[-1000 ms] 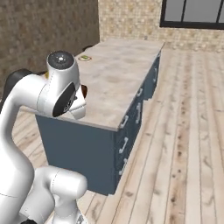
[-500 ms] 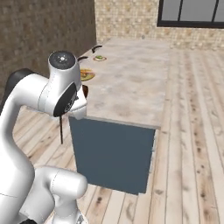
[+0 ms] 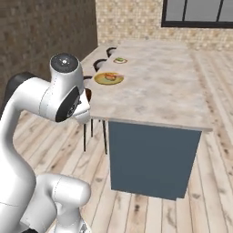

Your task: Take the smaller bowl and place it next to the appetizer plate on the dining counter , and place the larger bowl next to the plate with cooked food.

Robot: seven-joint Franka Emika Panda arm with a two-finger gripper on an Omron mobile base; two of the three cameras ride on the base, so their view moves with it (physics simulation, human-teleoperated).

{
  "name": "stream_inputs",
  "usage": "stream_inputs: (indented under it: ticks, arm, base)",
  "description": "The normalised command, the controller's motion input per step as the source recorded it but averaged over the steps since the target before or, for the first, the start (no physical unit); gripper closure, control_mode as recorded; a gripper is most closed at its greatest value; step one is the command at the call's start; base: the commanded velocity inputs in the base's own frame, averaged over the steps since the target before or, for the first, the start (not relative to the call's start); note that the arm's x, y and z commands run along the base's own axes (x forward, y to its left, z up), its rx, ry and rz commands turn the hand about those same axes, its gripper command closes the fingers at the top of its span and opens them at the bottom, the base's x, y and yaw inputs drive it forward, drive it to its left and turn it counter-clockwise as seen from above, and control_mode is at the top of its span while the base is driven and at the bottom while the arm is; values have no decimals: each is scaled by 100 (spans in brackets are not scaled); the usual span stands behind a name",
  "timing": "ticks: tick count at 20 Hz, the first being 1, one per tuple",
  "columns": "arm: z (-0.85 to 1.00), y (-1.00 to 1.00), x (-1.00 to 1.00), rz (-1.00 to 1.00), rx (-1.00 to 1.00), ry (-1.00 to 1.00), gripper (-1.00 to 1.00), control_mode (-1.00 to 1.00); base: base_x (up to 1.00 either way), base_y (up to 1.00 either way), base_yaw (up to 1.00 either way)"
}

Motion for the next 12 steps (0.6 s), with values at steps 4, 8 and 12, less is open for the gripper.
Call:
stream_inputs:
  ticks: [4,8,12]
  arm:
    - [0,0,0,0,0,0,100,100]
    - [0,0,0,0,0,0,100,100]
    - [0,0,0,0,0,0,100,100]
  base:
    - [-9,100,-26]
    - [0,100,-29]
    - [0,100,-31]
